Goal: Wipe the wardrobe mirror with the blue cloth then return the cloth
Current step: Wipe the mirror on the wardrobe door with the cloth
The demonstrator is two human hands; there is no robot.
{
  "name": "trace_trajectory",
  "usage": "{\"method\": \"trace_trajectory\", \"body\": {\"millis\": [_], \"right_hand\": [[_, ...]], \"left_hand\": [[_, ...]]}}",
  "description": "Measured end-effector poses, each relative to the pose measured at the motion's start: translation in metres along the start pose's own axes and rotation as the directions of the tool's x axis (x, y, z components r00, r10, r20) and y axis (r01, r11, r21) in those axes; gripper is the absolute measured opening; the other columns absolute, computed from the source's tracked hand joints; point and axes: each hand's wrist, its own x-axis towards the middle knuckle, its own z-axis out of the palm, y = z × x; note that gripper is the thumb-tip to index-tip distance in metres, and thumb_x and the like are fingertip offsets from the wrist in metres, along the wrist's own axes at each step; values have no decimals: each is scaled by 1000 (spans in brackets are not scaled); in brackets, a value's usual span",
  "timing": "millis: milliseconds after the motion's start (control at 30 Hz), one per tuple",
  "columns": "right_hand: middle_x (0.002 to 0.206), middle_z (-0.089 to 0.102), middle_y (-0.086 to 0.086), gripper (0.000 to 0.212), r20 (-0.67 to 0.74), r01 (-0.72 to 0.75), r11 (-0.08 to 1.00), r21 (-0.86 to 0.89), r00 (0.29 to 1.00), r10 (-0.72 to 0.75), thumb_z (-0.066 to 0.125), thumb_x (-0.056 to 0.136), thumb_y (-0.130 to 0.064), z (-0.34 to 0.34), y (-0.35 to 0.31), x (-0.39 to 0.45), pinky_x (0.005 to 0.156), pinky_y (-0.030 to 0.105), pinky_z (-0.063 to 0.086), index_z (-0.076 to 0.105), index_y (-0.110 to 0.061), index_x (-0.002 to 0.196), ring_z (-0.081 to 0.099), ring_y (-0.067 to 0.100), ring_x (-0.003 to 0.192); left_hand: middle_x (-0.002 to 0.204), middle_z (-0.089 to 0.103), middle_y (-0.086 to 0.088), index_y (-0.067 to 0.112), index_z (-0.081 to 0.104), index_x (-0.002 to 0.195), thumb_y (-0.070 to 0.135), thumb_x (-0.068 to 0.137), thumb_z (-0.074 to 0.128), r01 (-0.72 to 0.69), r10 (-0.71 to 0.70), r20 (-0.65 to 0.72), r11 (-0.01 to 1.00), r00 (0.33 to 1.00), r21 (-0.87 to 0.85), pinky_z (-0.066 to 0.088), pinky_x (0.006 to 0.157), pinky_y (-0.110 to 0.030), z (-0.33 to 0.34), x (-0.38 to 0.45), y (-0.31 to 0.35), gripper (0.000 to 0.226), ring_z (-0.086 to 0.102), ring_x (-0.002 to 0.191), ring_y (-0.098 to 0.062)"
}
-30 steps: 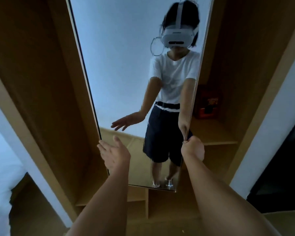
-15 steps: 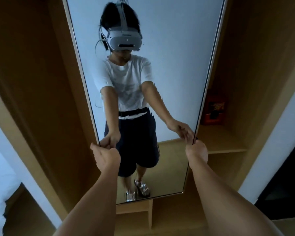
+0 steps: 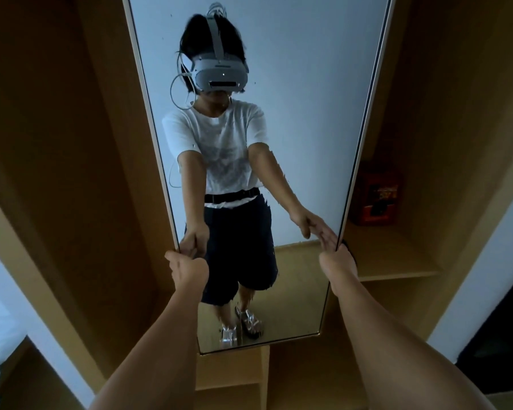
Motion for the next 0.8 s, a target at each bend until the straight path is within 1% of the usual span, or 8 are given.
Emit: {"method": "trace_trajectory", "body": {"millis": [167,300,400,500,567,667,733,800], "right_hand": [[145,40,12,66,-46,1,1000,-1,999,-1,42,92,-11,9,-5,7,93,42,43,14,-19,151,43,32,126],[147,38,12,69,-48,3,1000,-18,999,-4,42,91,-9,13,-7,11,92,41,42,12,-20,152,43,32,127],[147,37,12,70,-32,3,1000,-20,999,-4,43,92,-8,13,-9,15,85,38,42,9,-20,153,45,31,123],[148,36,11,72,-21,11,998,-65,1000,-12,43,92,-8,13,-12,18,84,37,42,7,-19,153,47,31,122],[148,36,11,73,-20,5,997,-79,1000,-6,43,91,-6,13,-13,18,81,36,42,6,-18,152,46,32,122],[148,36,11,75,-24,0,996,-85,1000,-2,43,90,-6,16,-13,20,80,35,43,3,-19,152,47,31,121],[147,37,11,75,-31,11,993,-120,999,-15,43,90,-7,18,-14,20,81,37,47,4,-19,152,50,31,116],[141,43,13,72,-47,10,986,-168,999,-18,44,89,-9,18,-15,23,80,38,49,8,-18,151,53,30,111]], "left_hand": [[144,30,-10,21,19,135,-12,79,41,-14,14,9,1000,1000,-17,49,90,-54,4,10,1,68,47,115,-39],[142,32,-11,22,19,134,-11,79,42,-17,17,10,1000,1000,-12,50,89,-52,7,18,3,69,49,114,-38],[141,32,-12,21,17,136,-10,81,41,-31,31,20,999,999,8,49,88,-47,8,20,4,67,48,114,-36],[141,33,-12,18,19,135,-10,83,39,-62,62,30,998,998,20,44,85,-42,10,25,2,62,45,115,-34],[137,36,-12,17,22,132,-10,82,40,-66,65,28,998,997,11,46,83,-42,12,29,2,59,47,112,-33],[136,38,-12,19,24,129,-10,80,41,-50,49,31,999,998,11,48,89,-48,15,37,5,59,49,112,-35],[137,39,-13,19,25,129,-4,84,40,-28,27,34,1000,999,12,48,91,-50,17,44,3,53,50,113,-37],[137,43,-17,17,30,129,10,92,33,-31,29,37,998,999,48,45,95,-51,18,45,6,37,50,117,-38]]}}
